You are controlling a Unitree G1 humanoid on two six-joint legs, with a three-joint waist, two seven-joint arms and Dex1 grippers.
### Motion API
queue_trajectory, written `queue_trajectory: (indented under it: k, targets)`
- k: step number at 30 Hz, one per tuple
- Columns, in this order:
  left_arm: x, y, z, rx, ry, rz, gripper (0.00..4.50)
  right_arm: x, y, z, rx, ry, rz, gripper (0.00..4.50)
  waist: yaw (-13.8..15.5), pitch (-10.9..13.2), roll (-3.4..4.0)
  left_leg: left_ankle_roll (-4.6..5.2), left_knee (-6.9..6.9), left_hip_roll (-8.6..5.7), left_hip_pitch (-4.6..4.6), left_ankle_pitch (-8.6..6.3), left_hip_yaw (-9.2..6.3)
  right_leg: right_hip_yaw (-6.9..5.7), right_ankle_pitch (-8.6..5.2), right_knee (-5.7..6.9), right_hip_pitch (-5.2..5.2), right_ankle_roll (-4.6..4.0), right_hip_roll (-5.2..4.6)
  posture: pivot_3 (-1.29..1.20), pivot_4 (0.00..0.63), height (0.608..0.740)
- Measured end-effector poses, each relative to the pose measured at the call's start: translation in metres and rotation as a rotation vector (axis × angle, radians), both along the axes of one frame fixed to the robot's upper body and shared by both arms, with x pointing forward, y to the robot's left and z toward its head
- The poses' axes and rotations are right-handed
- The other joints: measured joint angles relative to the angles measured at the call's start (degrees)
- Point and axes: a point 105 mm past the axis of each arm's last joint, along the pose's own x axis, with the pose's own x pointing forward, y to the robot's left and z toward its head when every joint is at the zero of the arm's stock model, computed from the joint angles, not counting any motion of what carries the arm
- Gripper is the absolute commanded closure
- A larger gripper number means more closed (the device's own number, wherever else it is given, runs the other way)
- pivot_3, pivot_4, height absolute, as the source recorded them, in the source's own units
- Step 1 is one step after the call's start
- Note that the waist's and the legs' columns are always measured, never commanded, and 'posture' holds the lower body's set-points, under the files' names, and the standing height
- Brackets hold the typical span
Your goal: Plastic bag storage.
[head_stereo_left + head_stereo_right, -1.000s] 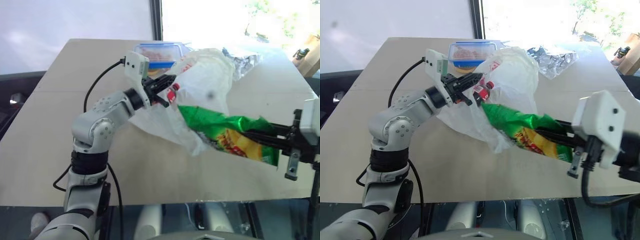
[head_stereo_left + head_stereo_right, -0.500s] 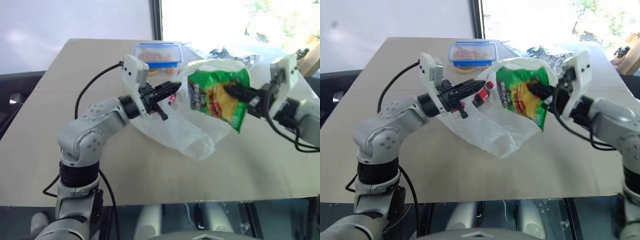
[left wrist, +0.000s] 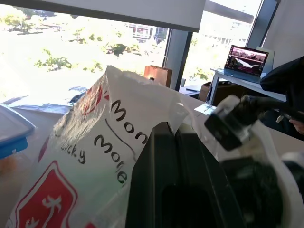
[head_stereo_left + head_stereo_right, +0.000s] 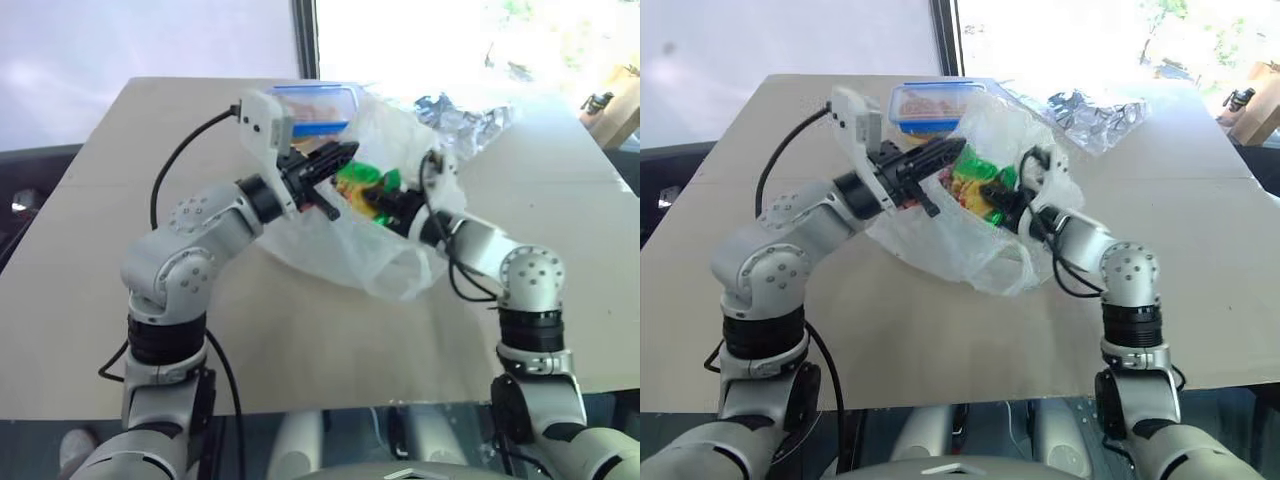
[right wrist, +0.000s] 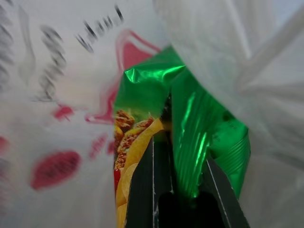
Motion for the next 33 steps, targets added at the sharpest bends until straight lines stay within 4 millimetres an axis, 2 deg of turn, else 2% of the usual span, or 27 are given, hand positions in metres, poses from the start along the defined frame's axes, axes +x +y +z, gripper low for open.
queue_trajectory:
  k: [1, 3, 4, 7, 9, 13, 16, 17, 18, 20, 22, 24, 28, 31, 33]
  targets:
    - [0.001, -0.001, -0.001, 0.002, 0.001, 0.004, 4.50, -0.002, 0.004, -0.009, -0.034, 0.002, 0.013, 3.70, -0.1, 0.0, 0.00, 0.00, 0.00, 0.00, 0.01, 0.00, 0.01, 0.01, 0.00, 0.00, 0.00, 0.00, 0.00, 0.00, 0.150, 0.740]
    - [0.002, -0.006, -0.004, 0.008, 0.009, 0.009, 4.50, -0.007, 0.006, -0.029, -0.108, 0.006, 0.040, 2.75, -0.1, 0.0, 0.01, 0.00, -0.01, 0.01, 0.00, 0.00, 0.03, 0.03, 0.00, 0.01, -0.02, 0.00, 0.01, 0.00, 0.150, 0.740]
    - [0.003, -0.006, -0.005, 0.013, 0.012, 0.012, 4.50, -0.009, 0.004, -0.034, -0.139, -0.004, 0.050, 2.42, -0.1, 0.0, 0.01, 0.00, -0.01, 0.00, -0.01, 0.00, 0.04, 0.04, 0.00, 0.01, -0.03, 0.00, 0.01, 0.00, 0.150, 0.740]
    - [0.004, -0.008, -0.007, 0.014, 0.013, 0.017, 4.50, -0.013, -0.007, -0.034, -0.232, -0.084, 0.062, 0.95, -0.1, 0.0, 0.02, 0.00, -0.01, 0.01, -0.02, 0.00, 0.03, 0.04, 0.00, 0.00, -0.04, 0.00, 0.01, 0.00, 0.150, 0.740]
    - [0.004, -0.009, -0.010, 0.013, 0.013, 0.014, 4.50, -0.017, -0.026, -0.024, -0.309, -0.177, 0.062, 0.95, 0.2, 0.0, 0.03, 0.00, -0.02, -0.01, -0.07, 0.00, 0.03, 0.03, 0.00, -0.05, -0.04, 0.00, -0.01, 0.00, 0.150, 0.740]
    - [0.006, -0.007, -0.017, 0.014, 0.027, 0.015, 4.50, -0.026, -0.064, 0.016, -0.426, -0.377, 0.026, 0.95, 0.2, 0.0, 0.02, 0.00, -0.03, 0.00, -0.07, 0.00, 0.02, 0.02, -0.01, -0.06, -0.04, 0.00, -0.01, 0.00, 0.150, 0.740]
    - [0.007, -0.007, -0.019, 0.015, 0.027, 0.013, 4.50, -0.039, -0.081, 0.030, -0.542, -0.475, 0.038, 0.95, 0.2, 0.0, 0.01, 0.00, -0.09, 0.02, -0.03, 0.00, 0.01, 0.02, -0.01, -0.07, -0.03, -0.01, 0.01, 0.00, 0.150, 0.740]
    - [0.007, -0.007, -0.019, 0.015, 0.026, 0.011, 4.50, -0.042, -0.083, 0.031, -0.560, -0.491, 0.042, 0.41, 0.0, 0.0, 0.01, 0.00, -0.09, 0.02, -0.02, 0.00, 0.04, 0.05, -0.01, -0.07, -0.03, -0.01, 0.01, 0.00, 0.150, 0.740]
    - [0.006, -0.009, -0.019, 0.014, 0.025, 0.000, 4.50, -0.047, -0.085, 0.032, -0.589, -0.511, 0.048, 0.10, 0.0, 0.0, 0.03, 0.00, -0.09, 0.01, -0.02, 0.00, 0.06, 0.08, -0.01, -0.06, -0.04, -0.01, 0.00, 0.00, 0.150, 0.740]
    - [0.006, -0.009, -0.020, 0.012, 0.025, -0.013, 4.50, -0.062, -0.089, 0.037, -0.698, -0.593, 0.077, 0.04, 0.1, 0.1, 0.08, 0.00, -0.08, 0.01, -0.06, 0.00, 0.06, 0.08, -0.01, -0.09, -0.06, 0.00, -0.01, 0.00, 0.150, 0.740]
    - [0.008, -0.007, -0.023, 0.011, 0.032, -0.013, 4.50, -0.077, -0.089, 0.050, -0.791, -0.718, 0.097, 0.04, 0.1, 0.1, 0.06, 0.00, -0.07, 0.01, -0.04, -0.01, 0.05, 0.07, -0.02, -0.10, -0.04, 0.00, -0.01, 0.00, 0.150, 0.740]
    - [0.009, -0.006, -0.023, 0.012, 0.032, -0.015, 4.50, -0.082, -0.090, 0.058, -0.865, -0.801, 0.089, 0.04, 0.1, 0.1, 0.07, 0.00, -0.06, 0.01, -0.04, 0.00, 0.06, 0.07, -0.02, -0.08, -0.04, 0.01, -0.01, 0.00, 0.150, 0.740]
    - [0.009, -0.006, -0.024, 0.019, 0.027, -0.021, 4.50, -0.077, -0.101, 0.068, -0.991, -0.886, 0.012, 0.04, 0.1, 0.1, 0.06, 0.00, -0.02, 0.01, 0.00, 0.00, 0.07, 0.08, -0.02, -0.08, -0.02, 0.01, -0.01, 0.00, 0.150, 0.740]
    - [0.010, -0.006, -0.026, 0.023, 0.026, -0.029, 4.50, -0.055, -0.084, 0.070, -1.034, -0.996, -0.008, 0.04, -0.2, 0.1, 0.08, -0.01, -0.01, 0.03, 0.05, 0.00, 0.11, 0.16, -0.02, -0.06, -0.04, 0.00, 0.02, 0.00, 0.150, 0.740]
    - [0.010, -0.006, -0.026, 0.025, 0.022, -0.029, 4.50, -0.046, -0.071, 0.062, -1.036, -1.024, 0.028, 0.04, 0.0, 0.1, 0.09, -0.01, -0.03, 0.03, 0.01, 0.00, 0.10, 0.14, -0.02, -0.07, -0.06, 0.00, 0.02, 0.00, 0.150, 0.740]
